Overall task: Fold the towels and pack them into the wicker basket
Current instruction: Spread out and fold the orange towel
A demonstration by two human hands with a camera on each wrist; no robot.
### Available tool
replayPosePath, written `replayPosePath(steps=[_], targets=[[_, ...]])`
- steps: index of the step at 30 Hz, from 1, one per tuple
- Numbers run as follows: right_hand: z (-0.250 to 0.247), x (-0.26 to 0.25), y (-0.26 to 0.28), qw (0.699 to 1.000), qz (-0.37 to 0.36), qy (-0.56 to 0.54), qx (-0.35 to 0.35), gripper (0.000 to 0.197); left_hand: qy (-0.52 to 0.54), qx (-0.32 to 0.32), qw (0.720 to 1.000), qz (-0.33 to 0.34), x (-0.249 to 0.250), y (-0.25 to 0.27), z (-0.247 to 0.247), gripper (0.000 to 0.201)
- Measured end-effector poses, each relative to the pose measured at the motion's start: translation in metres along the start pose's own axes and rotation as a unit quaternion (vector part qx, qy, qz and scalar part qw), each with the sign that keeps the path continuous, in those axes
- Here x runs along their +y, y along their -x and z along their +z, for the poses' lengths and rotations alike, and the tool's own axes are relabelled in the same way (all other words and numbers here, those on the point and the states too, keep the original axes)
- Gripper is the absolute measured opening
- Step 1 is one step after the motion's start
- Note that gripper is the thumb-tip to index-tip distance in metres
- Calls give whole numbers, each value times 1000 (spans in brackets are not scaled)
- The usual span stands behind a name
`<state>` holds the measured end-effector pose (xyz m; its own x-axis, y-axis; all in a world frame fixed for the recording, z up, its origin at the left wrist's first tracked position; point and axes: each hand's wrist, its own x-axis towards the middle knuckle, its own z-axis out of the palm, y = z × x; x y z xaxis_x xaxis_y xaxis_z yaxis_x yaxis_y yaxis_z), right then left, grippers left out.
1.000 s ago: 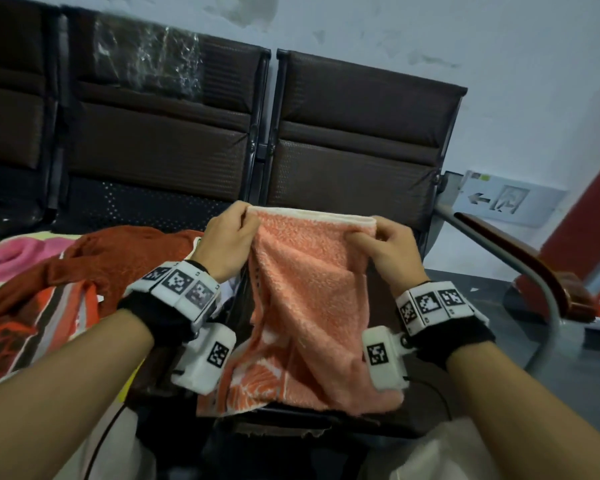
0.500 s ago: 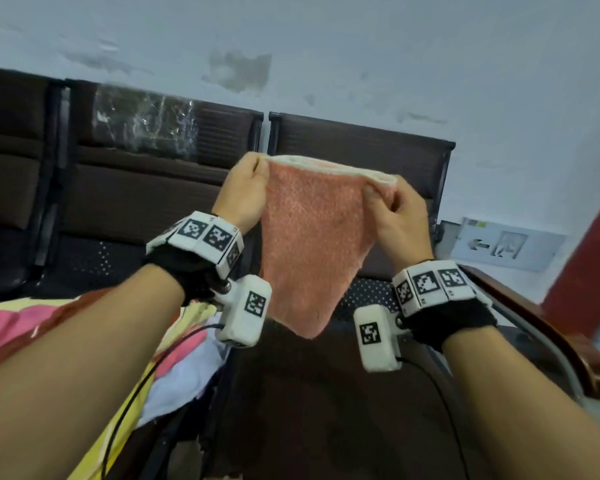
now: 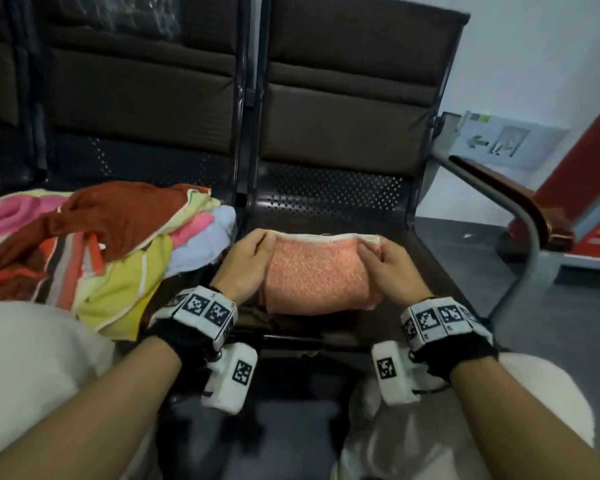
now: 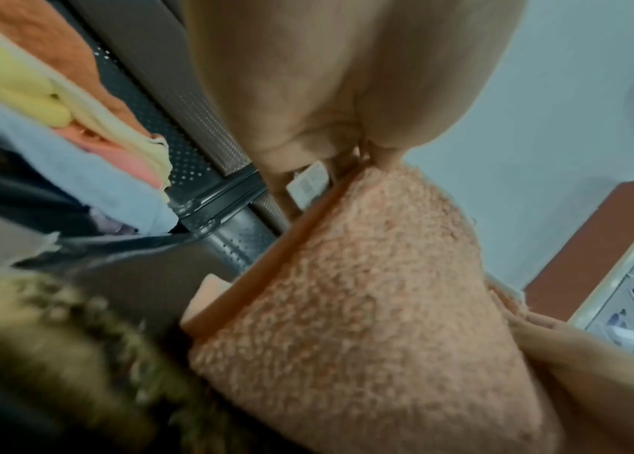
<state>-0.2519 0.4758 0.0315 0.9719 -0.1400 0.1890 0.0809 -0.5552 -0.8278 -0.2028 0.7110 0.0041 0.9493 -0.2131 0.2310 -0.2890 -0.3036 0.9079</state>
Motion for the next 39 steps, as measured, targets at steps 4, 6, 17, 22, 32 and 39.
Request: replayPosePath(steps=[4, 6, 17, 22, 32, 39], targets=[[15, 16, 18, 999, 41, -22, 24, 16, -4, 60, 998, -4, -8, 20, 19, 26], [18, 25, 23, 993, 86, -74, -35, 42, 5, 79, 997, -27, -11, 17, 25, 25], [24, 61, -22, 985, 169, -15, 5, 13, 188, -159, 946, -210, -37, -17, 28, 32], [34, 70, -41, 969, 239, 64, -10, 22, 37, -137, 972, -188, -50, -42, 35, 30], [25, 51, -22, 966, 84, 234, -69, 23, -194, -84, 971, -109, -54, -33, 35, 71], [25, 46, 10, 910, 57, 332, -241, 59, -267, -266, 926, 23, -43, -4, 33, 56]])
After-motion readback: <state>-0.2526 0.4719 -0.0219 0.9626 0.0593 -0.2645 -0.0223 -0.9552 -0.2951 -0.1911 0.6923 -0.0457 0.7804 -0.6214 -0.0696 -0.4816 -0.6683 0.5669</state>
